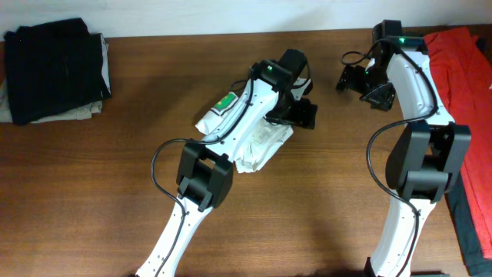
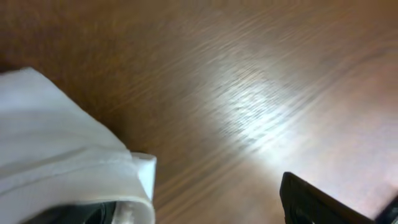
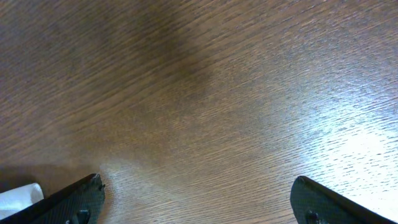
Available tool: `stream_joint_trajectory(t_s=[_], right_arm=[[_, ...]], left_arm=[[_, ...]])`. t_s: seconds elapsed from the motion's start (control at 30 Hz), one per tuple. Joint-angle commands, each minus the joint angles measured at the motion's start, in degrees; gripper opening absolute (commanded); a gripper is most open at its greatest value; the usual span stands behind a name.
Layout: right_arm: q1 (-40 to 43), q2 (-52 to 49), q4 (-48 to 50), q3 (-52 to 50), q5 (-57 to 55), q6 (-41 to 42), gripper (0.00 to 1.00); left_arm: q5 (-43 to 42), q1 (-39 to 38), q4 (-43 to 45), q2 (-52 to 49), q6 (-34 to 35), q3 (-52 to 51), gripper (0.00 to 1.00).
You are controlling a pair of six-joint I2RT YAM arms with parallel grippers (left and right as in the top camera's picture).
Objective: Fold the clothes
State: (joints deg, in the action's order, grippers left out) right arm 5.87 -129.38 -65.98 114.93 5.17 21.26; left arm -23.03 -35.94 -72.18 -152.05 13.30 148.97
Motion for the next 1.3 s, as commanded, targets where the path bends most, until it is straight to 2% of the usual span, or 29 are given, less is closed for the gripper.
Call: stream_joint_trajectory(t_s=[0.0,0.1,0.17,0.2,0.3,0.4,0.57,0.63,0.73,0.83,0.93,1.0,1.03,1.07,1.13,1.2,1.27], right_arm=[[0.2,0.6,0.0,-0.2,-0.5,0.7,0.99],[0.2,0.6,0.0,-0.2,-0.5,0.7,0.99],[0.2,0.6,0.0,-0.2,-0.5,0.7,0.99],[0.2,0.6,0.0,-0.2,-0.5,0.7,0.99],[0.2,0.6,0.0,-0.2,-0.5,0.7,0.99],[0.2,0.6,0.0,-0.2,-0.5,0.7,0.99],[0.2,0.6,0.0,-0.2,-0.5,0.7,0.99],[0.2,0.6,0.0,-0.2,-0.5,0.7,0.99],[0.2,0.6,0.0,-0.2,-0.5,0.7,0.99],[0.2,0.6,0.0,-0.2,-0.5,0.7,0.99],[0.2,0.6,0.0,-0.2,-0.5,0.7,0.99],[0.2,0.6,0.0,-0.2,-0.5,0.7,0.99],[0.2,0.6,0.0,-0.2,-0.5,0.7,0.99],[0.2,0.6,0.0,-0.2,-0.5,0.7,0.99],[0.2,0.6,0.0,-0.2,-0.5,0.7,0.99],[0.2,0.6,0.0,-0.2,-0.5,0.7,0.99],[0.2,0.6,0.0,-0.2,-0.5,0.7,0.99]], left_arm=[[-1.1,-0.1,-4.2,5.3,-2.8,7.5,0.96],[10.8,2.8,-11.5,9.1,-2.9,10.8,0.99],[12.8,5.3,-19.1,9.7,-3.2,10.8,0.99],[15.1,7.2,-24.5,9.7,-6.1,10.8,0.99],[12.3,11.2,-24.5,10.2,-7.6,6.7,0.99],[12.3,14.1,-24.6,15.2,-7.8,-2.2,0.99],[12.2,12.4,-24.4,30.1,-8.5,-29.3,0.99],[10.1,9.8,-21.3,30.4,-8.5,-37.9,0.99],[4.4,5.5,-6.5,30.4,-8.3,-52.0,0.99],[5.0,5.6,2.4,30.3,-4.8,-55.2,0.99],[4.9,5.7,4.4,30.3,-4.5,-55.2,0.98],[4.8,5.5,4.7,30.3,-4.5,-55.2,0.89],[4.8,5.3,4.7,30.3,-4.3,-55.2,0.89],[4.7,4.7,4.6,30.3,-4.3,-55.3,0.71],[4.7,3.6,4.2,30.3,-4.3,-55.3,0.48],[4.5,2.6,3.3,30.3,-3.4,-55.2,0.01],[0.6,1.3,3.8,30.3,-3.5,-55.2,0.01]])
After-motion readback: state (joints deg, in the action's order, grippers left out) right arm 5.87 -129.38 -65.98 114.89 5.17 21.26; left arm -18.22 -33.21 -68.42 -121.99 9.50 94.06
